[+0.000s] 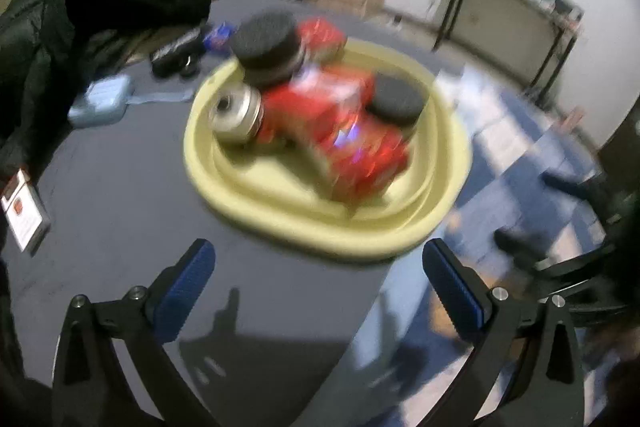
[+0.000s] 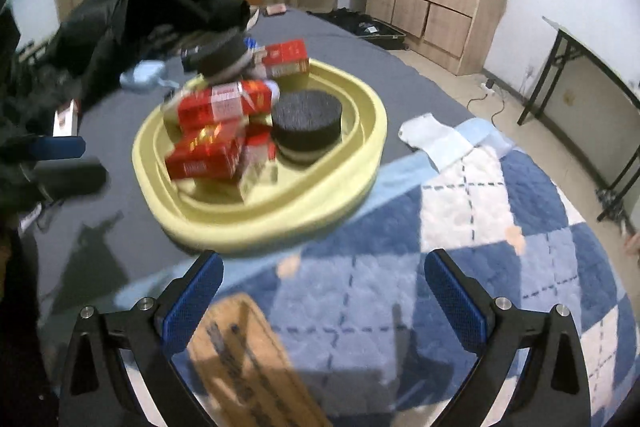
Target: Organize rigid objects
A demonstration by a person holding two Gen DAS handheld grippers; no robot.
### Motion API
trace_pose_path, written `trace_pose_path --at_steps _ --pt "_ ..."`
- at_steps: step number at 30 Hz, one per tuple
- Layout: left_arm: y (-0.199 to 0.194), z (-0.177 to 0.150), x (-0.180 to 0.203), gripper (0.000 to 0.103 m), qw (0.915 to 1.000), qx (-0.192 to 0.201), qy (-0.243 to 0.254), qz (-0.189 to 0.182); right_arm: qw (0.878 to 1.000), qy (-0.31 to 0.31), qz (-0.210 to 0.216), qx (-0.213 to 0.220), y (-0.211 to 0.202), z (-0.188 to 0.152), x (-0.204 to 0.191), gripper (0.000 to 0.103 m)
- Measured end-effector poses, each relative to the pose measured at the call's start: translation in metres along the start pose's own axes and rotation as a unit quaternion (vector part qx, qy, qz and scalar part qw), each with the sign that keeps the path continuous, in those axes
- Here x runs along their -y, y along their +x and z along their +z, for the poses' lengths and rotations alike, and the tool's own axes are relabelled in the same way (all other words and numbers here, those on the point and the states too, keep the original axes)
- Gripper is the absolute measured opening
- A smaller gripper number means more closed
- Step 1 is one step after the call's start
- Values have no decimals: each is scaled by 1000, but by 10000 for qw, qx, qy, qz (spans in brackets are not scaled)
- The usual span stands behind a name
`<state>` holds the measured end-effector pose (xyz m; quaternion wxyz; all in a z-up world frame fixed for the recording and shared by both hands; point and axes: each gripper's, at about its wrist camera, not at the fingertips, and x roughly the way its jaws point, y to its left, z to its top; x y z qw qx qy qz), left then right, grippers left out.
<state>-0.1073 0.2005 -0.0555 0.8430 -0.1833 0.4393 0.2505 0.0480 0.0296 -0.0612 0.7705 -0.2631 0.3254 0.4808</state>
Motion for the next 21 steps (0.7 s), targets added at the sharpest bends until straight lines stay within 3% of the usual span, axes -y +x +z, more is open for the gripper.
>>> trace_pose_path --at_steps 1,4,13,17,21 --pt "8 -1 -2 103 9997 -169 -84 -152 10000 -24 -7 -56 0 0 -2 103" --pt "28 -4 -6 103 9985 -464 -276 -118 9999 -72 21 -75 4 -6 -4 103" --pt "67 -17 -2 103 9990 -389 -220 -10 9996 119 200 143 44 -5 -2 103" --pt "75 -21 11 103 9992 151 6 383 9996 146 236 -43 71 -13 2 103" --pt "79 -21 17 103 9985 282 23 477 9992 220 343 27 78 -12 7 103"
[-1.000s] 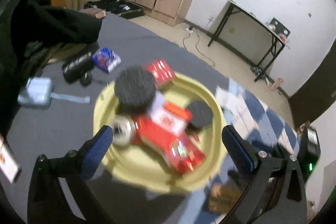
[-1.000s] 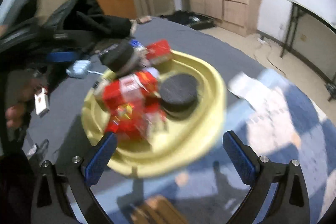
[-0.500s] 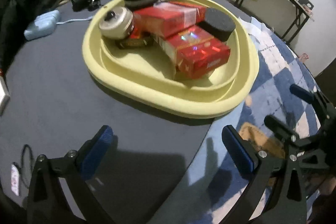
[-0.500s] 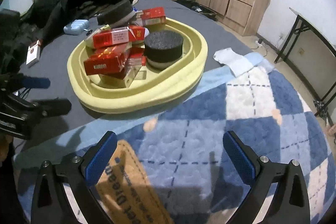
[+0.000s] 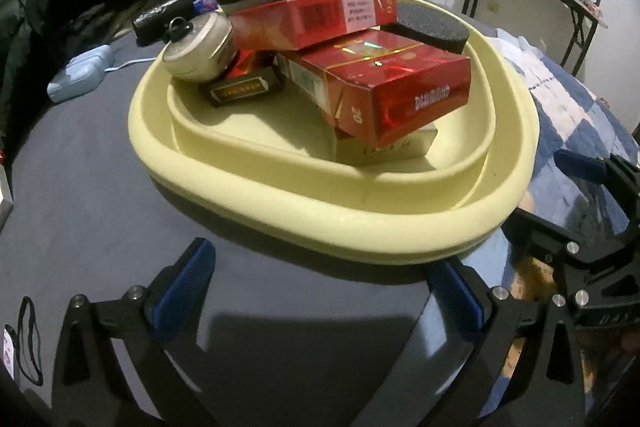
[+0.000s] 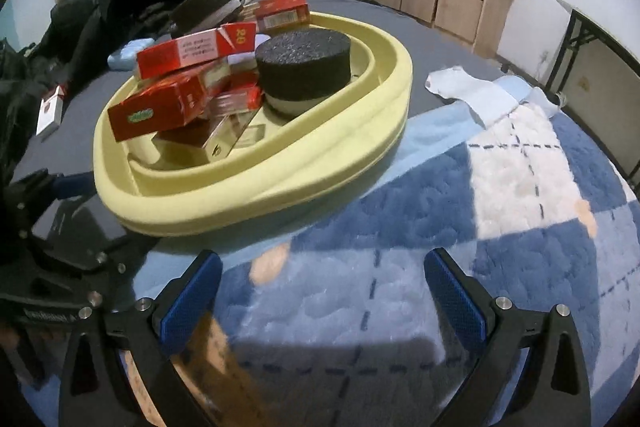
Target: Organize rigid objects
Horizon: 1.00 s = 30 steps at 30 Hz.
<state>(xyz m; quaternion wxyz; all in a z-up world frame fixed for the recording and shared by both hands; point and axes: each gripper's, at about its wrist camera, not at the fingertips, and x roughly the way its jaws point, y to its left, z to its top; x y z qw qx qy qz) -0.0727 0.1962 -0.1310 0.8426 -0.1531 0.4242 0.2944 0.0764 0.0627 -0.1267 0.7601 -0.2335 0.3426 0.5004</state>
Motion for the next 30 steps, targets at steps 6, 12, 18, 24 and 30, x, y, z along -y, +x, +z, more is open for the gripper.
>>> trace_pose_path --at_steps 6,12,18,24,30 --pt "-1 0 -3 103 10000 43 -21 36 10000 14 1 20 5 2 2 103" --pt "-1 -2 -4 103 10000 52 -27 20 10000 -20 -31 1 4 1 -1 103" --pt "-1 -2 -4 103 10000 52 -28 18 10000 -27 -32 1 3 1 -1 103" --pt "-1 -2 -4 103 10000 47 -34 8 10000 -29 -31 1 3 1 -1 103" --pt "-1 -2 -4 103 10000 44 -33 11 10000 -29 -30 2 3 1 -1 103"
